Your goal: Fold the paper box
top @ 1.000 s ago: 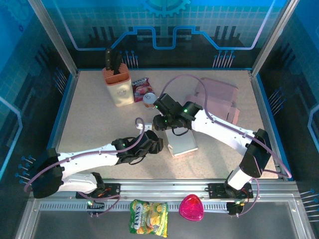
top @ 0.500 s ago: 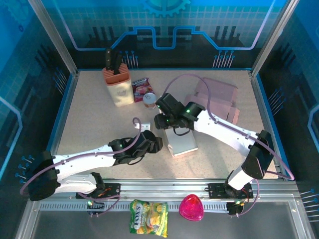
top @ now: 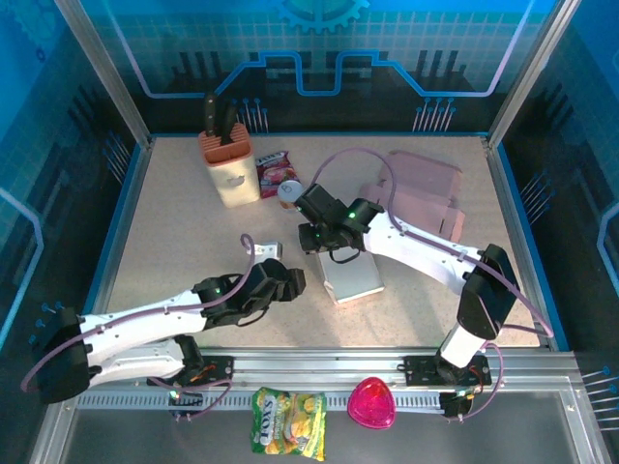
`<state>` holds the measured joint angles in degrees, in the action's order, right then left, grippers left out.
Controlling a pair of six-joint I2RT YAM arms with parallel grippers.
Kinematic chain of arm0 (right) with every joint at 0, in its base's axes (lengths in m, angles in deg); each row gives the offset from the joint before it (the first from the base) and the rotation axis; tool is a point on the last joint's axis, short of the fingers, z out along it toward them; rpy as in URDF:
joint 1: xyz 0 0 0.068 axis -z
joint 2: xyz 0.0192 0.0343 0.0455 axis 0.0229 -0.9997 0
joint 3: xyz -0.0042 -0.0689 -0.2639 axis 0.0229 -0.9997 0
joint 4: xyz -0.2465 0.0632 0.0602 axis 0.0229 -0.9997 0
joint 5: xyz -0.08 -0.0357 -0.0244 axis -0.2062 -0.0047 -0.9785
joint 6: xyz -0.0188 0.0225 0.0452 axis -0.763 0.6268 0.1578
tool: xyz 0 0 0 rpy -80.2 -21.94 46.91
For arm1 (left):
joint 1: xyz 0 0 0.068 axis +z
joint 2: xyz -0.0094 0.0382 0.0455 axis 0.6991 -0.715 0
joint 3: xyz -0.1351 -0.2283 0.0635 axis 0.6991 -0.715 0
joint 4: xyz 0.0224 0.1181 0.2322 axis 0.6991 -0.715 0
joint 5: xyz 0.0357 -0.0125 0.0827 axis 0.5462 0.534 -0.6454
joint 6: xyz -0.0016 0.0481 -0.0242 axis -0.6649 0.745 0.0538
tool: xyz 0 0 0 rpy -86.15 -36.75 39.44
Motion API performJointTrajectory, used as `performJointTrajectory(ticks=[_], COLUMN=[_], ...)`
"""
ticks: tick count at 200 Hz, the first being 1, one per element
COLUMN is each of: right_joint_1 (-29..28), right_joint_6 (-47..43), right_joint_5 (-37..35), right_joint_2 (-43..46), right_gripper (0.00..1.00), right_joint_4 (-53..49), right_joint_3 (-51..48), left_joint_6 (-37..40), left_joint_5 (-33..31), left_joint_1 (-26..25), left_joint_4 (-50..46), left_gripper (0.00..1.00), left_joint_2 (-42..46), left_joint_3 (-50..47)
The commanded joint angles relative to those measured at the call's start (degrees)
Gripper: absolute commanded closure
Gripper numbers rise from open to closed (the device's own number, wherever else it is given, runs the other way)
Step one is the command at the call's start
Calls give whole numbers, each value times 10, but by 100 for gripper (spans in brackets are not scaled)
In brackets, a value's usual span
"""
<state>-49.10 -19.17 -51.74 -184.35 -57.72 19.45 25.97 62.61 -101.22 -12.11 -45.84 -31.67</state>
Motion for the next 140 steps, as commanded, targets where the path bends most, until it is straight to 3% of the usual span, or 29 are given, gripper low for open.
performJointTrajectory(ticks=[1, 31, 64, 100, 140], right_joint_1=[6, 4, 2, -3, 11], right_joint_6=[48, 178, 380, 639, 881], right_joint_5=[-19, -91, -193, -310, -291], right_joint_2=[22, 76, 145, 118, 9], right_gripper=[99, 100, 100, 100, 100], right_joint_4=[23, 52, 49, -146, -400], right_joint_3=[-8, -50, -100, -23, 129], left_joint_6=[-3, 4, 9, 17, 22], left_joint_5=[-17, -19, -16, -12, -2], left_joint_1=[-3, -3, -3, -2, -3], left_joint_4=[-25, -27, -25, -26, -33], left_gripper=[43, 43, 43, 43, 42], left_joint_2=[18, 20, 24, 35, 35], left_joint_3=[-7, -11, -18, -24, -24])
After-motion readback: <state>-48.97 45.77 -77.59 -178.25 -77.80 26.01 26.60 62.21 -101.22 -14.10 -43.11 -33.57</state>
